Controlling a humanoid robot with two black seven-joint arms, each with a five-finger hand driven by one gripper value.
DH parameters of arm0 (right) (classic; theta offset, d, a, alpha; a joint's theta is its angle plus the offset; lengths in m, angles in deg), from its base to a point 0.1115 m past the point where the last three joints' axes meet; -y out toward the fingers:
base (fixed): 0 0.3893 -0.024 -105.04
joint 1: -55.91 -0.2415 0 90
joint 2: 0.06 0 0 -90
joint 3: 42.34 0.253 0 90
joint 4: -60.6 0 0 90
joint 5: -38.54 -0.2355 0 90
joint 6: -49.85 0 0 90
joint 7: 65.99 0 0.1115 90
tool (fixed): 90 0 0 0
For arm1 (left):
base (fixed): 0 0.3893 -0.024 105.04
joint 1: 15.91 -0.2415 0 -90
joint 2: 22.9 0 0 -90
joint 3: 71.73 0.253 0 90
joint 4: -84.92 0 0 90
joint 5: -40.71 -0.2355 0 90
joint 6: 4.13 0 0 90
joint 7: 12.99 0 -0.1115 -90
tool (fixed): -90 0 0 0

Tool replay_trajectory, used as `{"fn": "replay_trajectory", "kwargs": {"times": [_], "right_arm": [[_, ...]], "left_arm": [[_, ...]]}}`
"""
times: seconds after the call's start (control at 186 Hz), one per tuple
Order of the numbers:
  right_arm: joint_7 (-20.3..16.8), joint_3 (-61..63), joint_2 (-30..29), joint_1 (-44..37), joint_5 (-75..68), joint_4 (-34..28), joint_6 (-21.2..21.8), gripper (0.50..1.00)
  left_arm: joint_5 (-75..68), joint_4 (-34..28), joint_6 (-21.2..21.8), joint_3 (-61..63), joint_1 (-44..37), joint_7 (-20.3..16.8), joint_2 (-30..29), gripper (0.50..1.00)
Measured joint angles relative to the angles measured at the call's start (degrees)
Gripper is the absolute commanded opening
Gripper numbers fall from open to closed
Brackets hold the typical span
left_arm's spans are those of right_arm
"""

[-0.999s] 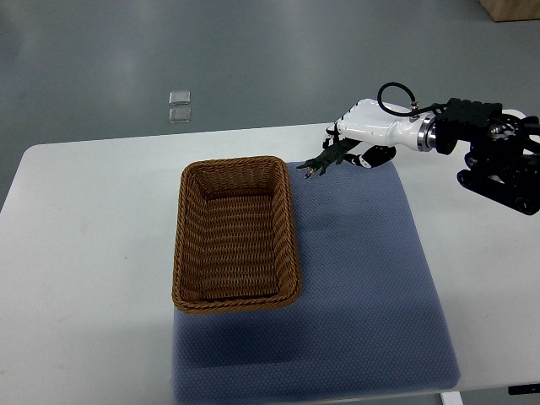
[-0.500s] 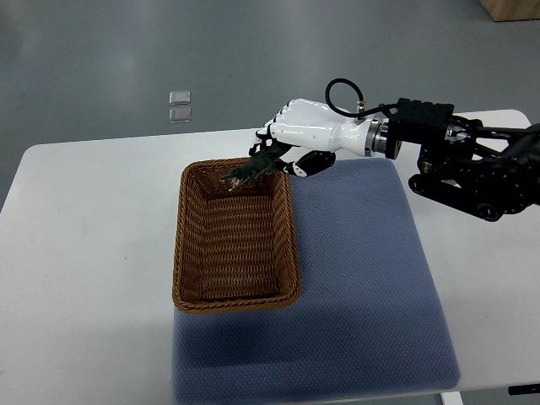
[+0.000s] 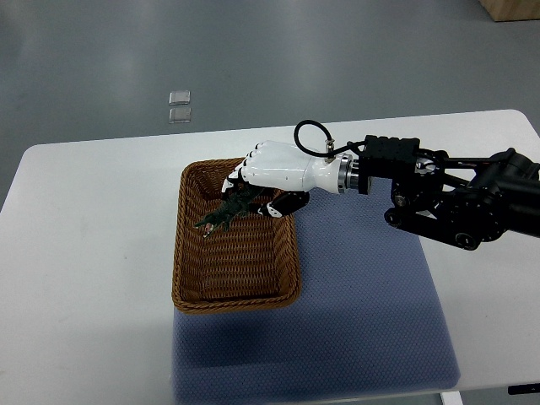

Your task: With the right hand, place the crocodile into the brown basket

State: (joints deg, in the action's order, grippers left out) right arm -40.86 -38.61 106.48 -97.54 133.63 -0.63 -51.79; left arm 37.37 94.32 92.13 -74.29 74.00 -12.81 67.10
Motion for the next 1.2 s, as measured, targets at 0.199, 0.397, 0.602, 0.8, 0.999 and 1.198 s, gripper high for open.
{"fn": "replay_trajectory", "kwargs": {"times": [0.199,0.397,0.602,0.8,0.999,1.198], "right_arm": [[0.15,0.29,-0.03,0.55,-0.07,0.15,-0.57,0.897],[0.26,0.47,0.13,0.6,-0.31,0.15,-0.84,0.905],[0.23,1.39,0.84,1.47,-1.19,0.46,-2.3,0.905],[-0.58,8.25,1.17,6.2,-8.32,2.87,-2.03,0.905],[-2.22,18.44,1.17,10.82,-21.87,7.92,0.09,0.905],[-6.32,23.4,1.15,11.75,-42.36,13.45,3.15,0.905]], "left_arm": [[0.0,0.0,0.0,0.0,0.0,0.0,0.0,1.0],[0.0,0.0,0.0,0.0,0.0,0.0,0.0,1.0],[0.0,0.0,0.0,0.01,0.0,0.0,0.0,1.0],[0.0,0.0,0.0,0.01,0.0,0.0,0.0,1.0],[0.0,0.0,0.0,0.01,0.0,0.0,0.0,1.0],[0.0,0.0,-0.02,0.01,0.0,0.0,0.0,1.0]]}}
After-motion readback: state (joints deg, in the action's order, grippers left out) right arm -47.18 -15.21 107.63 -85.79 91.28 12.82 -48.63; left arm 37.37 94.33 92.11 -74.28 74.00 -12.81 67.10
